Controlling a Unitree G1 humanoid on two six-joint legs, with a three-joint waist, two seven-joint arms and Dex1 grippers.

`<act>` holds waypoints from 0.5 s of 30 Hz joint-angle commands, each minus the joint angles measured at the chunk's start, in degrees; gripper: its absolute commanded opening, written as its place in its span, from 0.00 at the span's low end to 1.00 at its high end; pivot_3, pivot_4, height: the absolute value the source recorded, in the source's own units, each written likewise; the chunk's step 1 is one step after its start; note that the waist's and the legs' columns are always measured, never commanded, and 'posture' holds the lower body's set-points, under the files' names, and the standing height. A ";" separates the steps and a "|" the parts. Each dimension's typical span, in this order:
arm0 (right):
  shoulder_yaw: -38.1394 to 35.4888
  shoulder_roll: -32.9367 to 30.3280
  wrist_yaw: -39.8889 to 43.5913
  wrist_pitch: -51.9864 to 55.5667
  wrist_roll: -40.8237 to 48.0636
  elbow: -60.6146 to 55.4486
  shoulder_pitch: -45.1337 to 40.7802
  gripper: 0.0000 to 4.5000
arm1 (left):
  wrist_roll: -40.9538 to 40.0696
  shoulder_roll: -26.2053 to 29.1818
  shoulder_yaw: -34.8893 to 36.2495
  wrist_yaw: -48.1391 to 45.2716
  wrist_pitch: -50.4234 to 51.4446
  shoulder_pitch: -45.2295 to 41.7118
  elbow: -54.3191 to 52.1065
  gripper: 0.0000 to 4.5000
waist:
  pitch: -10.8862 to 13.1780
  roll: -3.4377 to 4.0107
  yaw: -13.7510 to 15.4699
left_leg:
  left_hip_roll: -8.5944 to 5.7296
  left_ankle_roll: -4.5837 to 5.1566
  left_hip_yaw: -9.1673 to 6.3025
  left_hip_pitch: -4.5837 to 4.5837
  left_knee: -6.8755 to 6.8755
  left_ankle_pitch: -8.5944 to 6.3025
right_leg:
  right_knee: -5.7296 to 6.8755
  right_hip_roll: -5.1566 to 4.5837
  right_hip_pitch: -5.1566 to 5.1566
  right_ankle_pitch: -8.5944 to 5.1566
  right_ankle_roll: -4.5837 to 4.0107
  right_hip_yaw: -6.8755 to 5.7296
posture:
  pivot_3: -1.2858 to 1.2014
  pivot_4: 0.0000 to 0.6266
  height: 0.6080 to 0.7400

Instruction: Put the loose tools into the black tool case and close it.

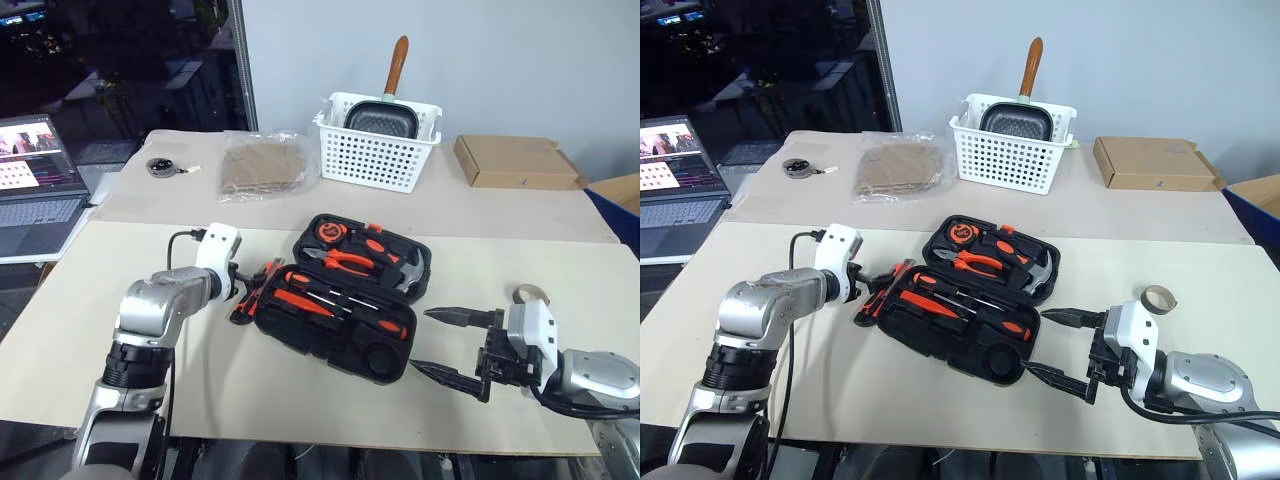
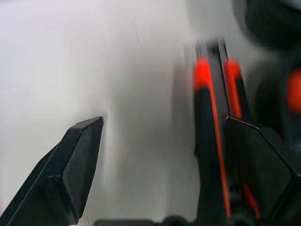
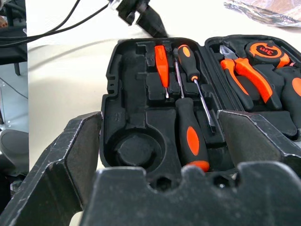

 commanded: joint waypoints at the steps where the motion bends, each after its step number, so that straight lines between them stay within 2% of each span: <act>1: -1.42 -0.73 -0.53 0.28 0.86 -2.43 -0.49 1.00 | -0.36 0.48 -1.56 -2.35 -1.74 -0.13 -3.64 0.99 | 0.00 0.00 0.15 | 0.00 0.00 -0.01 -0.01 0.00 0.00 | 0.00 -0.02 0.00 0.00 0.00 -0.01 | 0.52 0.24 1.00; 6: -1.60 -1.04 -1.34 1.51 1.38 -3.53 -0.92 1.00 | 0.03 0.58 -3.79 -4.27 -3.23 0.68 -5.41 0.99 | 0.00 0.00 0.23 | -0.01 0.00 -0.02 -0.06 0.00 0.00 | -0.05 -0.06 0.00 0.00 0.00 -0.02 | 0.52 0.24 1.00; 15: -1.92 -1.29 -1.51 1.96 1.56 -3.62 -0.75 1.00 | 1.88 0.80 -6.28 -2.90 0.87 0.85 -3.91 0.99 | 0.00 0.00 0.37 | -0.01 0.01 -0.06 -0.10 0.00 0.00 | -0.09 -0.04 0.00 -0.01 0.01 -0.06 | 0.52 0.24 1.00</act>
